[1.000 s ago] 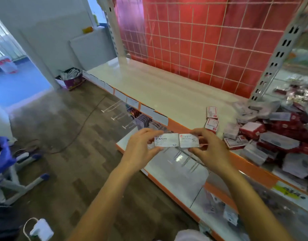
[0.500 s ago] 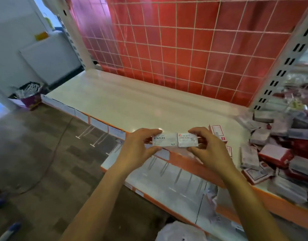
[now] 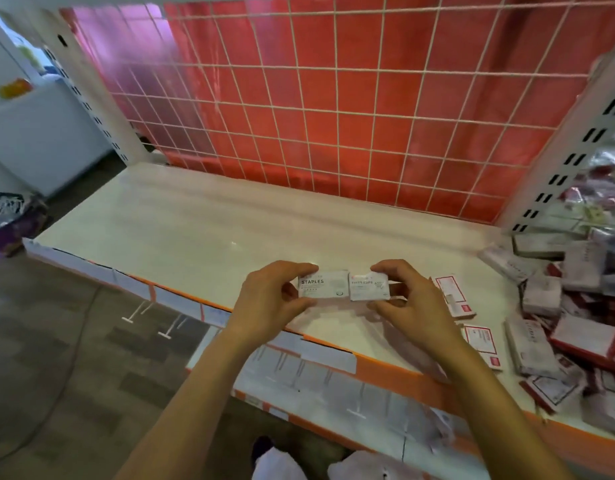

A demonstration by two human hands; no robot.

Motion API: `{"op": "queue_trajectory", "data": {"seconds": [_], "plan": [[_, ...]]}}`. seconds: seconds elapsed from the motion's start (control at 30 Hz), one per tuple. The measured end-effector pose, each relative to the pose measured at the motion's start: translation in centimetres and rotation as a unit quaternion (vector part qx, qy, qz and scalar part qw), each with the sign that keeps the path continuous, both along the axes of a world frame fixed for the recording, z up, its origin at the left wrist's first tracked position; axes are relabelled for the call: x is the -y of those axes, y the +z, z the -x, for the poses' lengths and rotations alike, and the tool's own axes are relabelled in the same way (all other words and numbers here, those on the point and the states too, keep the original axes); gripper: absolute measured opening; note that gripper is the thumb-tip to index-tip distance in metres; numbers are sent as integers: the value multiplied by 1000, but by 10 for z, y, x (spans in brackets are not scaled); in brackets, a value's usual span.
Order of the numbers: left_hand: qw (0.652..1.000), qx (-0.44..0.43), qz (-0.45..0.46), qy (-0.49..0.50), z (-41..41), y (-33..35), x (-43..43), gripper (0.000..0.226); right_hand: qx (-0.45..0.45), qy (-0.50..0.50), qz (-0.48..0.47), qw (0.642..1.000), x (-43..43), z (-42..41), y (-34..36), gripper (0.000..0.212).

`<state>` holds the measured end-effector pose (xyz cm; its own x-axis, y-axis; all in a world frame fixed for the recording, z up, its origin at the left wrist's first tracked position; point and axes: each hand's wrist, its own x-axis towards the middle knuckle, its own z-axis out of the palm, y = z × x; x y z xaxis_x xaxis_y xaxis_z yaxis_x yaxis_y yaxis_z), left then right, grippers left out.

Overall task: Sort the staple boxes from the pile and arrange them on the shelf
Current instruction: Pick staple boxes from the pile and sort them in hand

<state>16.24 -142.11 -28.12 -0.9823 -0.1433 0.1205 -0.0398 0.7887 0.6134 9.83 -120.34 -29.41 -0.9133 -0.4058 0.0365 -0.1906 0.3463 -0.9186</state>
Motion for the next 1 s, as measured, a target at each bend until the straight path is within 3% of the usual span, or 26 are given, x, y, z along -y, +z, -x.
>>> {"op": "queue_trajectory", "data": {"seconds": [0.17,0.53,0.7,0.87,1.0], "plan": [[999,3,-28,-34,17,1,27,50,13,-40,24,999,21,-2,-5,46],[981,38,-51,-181,46,-4,83,51,14,-127,-21,992,64,-13,-7,52],[969,90,-152,-172,49,-3,97,51,58,-124,15,990,68,-18,3,50],[920,158,-312,-178,49,-1,95,48,73,-153,85,982,72,-20,6,29],[885,199,-377,-189,50,-1,91,40,63,-176,81,979,73,-20,2,38]]}}
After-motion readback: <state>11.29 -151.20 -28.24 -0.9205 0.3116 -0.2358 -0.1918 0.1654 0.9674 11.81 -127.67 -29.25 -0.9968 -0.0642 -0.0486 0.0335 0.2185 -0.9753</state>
